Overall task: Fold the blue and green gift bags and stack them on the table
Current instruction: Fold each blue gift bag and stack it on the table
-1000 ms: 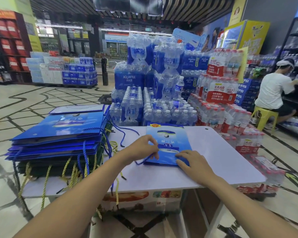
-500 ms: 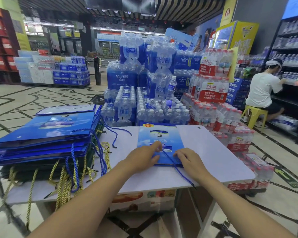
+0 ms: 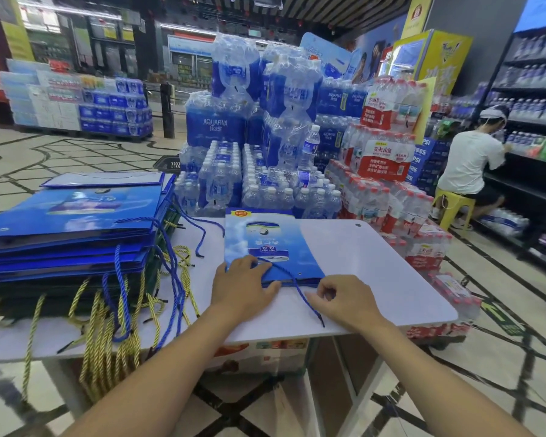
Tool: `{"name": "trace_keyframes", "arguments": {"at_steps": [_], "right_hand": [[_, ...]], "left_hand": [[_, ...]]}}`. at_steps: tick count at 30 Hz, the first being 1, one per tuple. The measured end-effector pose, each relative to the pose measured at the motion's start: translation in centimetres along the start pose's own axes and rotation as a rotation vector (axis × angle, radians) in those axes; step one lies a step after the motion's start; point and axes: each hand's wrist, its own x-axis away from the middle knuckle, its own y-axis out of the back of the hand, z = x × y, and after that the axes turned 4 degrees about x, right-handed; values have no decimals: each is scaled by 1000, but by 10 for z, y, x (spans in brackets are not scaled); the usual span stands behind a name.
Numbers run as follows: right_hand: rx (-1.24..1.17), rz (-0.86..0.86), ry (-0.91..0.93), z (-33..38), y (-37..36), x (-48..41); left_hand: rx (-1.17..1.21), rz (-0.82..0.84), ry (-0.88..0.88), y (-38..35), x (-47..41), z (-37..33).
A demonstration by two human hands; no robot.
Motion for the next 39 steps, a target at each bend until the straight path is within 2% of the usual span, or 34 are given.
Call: {"name": "trace_keyframes", "arguments": {"at_steps": [2,6,8,11,13,16,18,23,26,39], "right_hand": [[67,73,51,5,3,3],[-49,176,63,5,7,0],[-241,159,32,5,8,-4],[-604,48,-86,13,18,-19],[-745,6,-164,18,24,-33],[-870,79,-236,20,26,-50],[-816,145,-222,18,23,-57],[-408,242,-89,12,21,-70],[-267,255,-15,12,25,-73],[-165,340,29,25,32,-79]], "left_hand": [[-9,-3,8,0,1,0],[-9,-7,1,1,2,0],[-2,-10,-3,1,2,-1],[3,-23,-10,0,3,0],[8,-25,-18,0,4,-1],[15,-21,-17,1,5,0],[21,-20,-17,1,5,0],[30,-24,-20,3,5,-1],[33,-22,-19,3,6,-1],[73,-27,7,1,3,3]]}}
